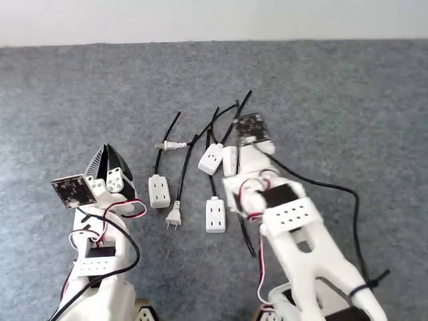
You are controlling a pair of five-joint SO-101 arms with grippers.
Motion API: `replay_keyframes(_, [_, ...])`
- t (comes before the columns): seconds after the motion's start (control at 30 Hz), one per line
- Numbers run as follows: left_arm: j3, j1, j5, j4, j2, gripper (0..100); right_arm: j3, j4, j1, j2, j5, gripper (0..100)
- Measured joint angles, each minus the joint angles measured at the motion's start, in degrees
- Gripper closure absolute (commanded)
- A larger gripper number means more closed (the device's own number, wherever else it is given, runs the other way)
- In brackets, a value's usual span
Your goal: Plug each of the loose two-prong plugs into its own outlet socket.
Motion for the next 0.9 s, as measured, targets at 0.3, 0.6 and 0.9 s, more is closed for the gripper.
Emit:
replay_keyframes(0.3, [0.0, 0.09, 0.0, 0.35, 0.0, 99, 0.0, 6.86, 9.32, 0.18, 6.59, 99.1])
replay_keyframes(0.6, [0.0, 0.09, 0.0, 0.53, 0.0, 99, -5.1, 6.86, 16.44, 13.27, 11.6, 99.0])
replay_keyframes(0.9, [0.0, 0.09, 0.0, 0.53, 0.0, 99, -10.46, 10.2, 18.11, 19.34, 16.44, 91.3])
